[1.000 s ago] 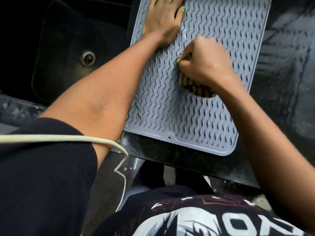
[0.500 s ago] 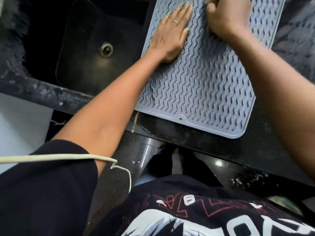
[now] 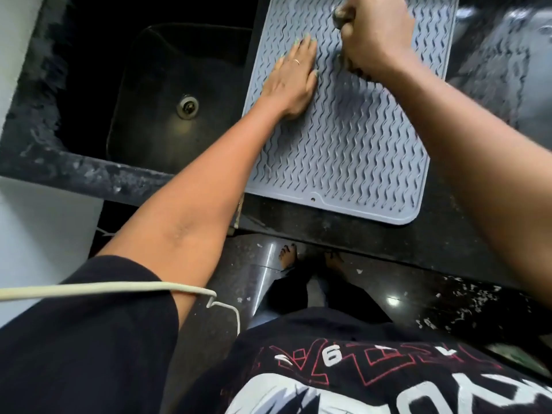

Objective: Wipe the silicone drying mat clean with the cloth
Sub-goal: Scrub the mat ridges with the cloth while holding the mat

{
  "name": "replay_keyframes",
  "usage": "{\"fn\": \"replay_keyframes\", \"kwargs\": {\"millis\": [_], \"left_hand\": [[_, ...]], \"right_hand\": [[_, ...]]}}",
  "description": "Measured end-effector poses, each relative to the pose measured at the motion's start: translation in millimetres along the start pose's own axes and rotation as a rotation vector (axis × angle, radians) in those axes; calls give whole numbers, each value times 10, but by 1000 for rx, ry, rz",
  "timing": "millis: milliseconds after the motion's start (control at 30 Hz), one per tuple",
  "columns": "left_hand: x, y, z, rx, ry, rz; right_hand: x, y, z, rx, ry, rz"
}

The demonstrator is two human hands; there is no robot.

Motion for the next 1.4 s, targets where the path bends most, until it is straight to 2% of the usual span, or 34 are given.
{"fn": "replay_keyframes", "kwargs": {"millis": [100,267,500,600,667,767,833,1033,1167,1300,1400], "left_hand": [[215,-73,21,-13,-7,-13],[345,-118,50,-17,19,-41],[365,-89,2,-32,42,60],[393,-70,-21,-38,55,97],[445,-99,-18,-47,45,113],[544,-163,18,-57,31,100],[583,-188,31,-69,32,81],[618,-191,8,-72,20,93],[622,-171,-4,-71,36,90],[649,-137,-7,-95,39,38],[651,-51,27,-146,60,-31]], "right_hand": [[58,-217,-45,38,28,116],[327,-234,66,-31,24,108],[1101,-483,302,-11,35,454],[1237,-463,381,6,67,544],[1168,-349,342,-88,40,505],[920,-42,154,-179,-37,190],[861,-49,51,-114,-66,124],[1084,-275,151,-73,12,202],[1396,-367,320,-29,111,343],[1756,-493,386,-75,115,485],[1781,-540,385,-84,93,519]]}}
Point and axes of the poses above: each hand's wrist, its own x-axis away from the middle knuckle, its own y-axis out of the back of the hand, z = x × y, the point moved 9 cm from there along -x, towards the middle knuckle, and after that the axes turned 8 degrees about -x, right-handed, at the moved point
